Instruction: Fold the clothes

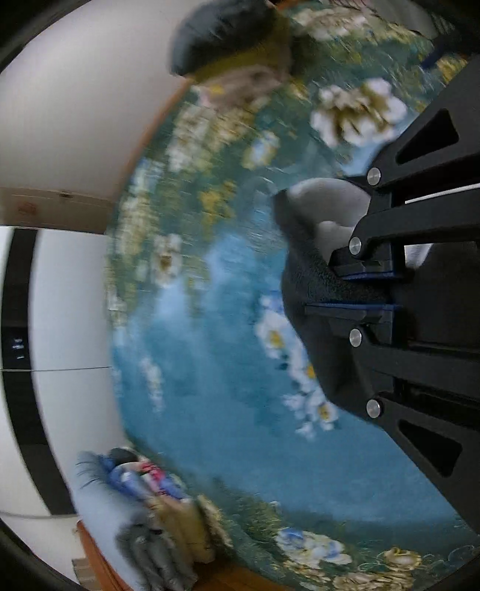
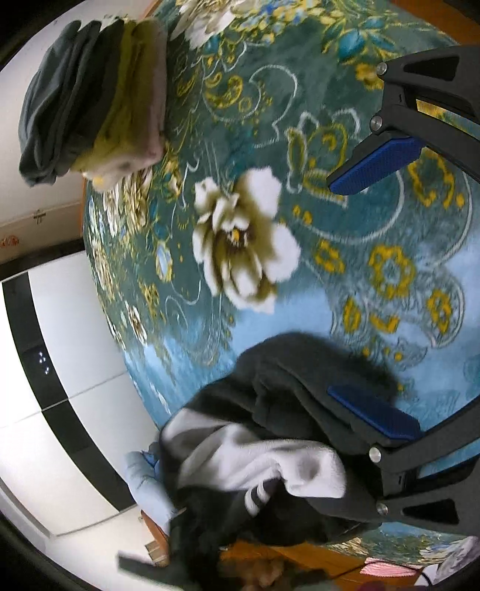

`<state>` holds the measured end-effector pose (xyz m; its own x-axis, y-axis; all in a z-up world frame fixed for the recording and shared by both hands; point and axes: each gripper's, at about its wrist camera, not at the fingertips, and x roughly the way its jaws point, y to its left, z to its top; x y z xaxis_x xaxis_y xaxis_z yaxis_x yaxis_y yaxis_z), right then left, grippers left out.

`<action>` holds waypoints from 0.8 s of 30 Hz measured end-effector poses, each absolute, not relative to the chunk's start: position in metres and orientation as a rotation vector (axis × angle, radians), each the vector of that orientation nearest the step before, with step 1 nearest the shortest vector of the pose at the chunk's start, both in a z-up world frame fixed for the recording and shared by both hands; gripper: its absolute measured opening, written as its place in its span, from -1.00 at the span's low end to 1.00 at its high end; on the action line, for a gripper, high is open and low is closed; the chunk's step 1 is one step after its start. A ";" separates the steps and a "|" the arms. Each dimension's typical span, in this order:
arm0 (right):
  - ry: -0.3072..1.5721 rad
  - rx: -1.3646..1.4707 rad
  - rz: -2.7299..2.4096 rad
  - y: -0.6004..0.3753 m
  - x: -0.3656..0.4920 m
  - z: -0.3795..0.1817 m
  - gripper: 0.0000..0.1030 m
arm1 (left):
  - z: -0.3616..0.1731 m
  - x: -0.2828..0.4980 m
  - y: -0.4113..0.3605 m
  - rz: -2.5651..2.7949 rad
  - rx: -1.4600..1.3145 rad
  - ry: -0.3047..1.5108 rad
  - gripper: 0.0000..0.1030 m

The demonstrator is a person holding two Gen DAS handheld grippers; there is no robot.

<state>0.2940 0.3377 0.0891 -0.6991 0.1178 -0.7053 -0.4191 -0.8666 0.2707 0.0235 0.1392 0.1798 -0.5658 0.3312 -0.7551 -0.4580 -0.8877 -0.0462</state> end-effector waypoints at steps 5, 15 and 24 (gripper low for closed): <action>0.616 -1.054 2.563 0.341 0.294 0.084 1.00 | 0.172 0.029 0.118 2.345 -1.199 0.105 -0.60; 0.558 -1.068 2.755 0.304 0.277 0.101 1.00 | 0.196 0.111 0.006 2.534 -1.041 -0.095 0.24; 0.416 -1.139 2.918 0.260 0.245 0.131 1.00 | 0.139 0.144 -0.052 2.556 -1.198 -0.215 0.24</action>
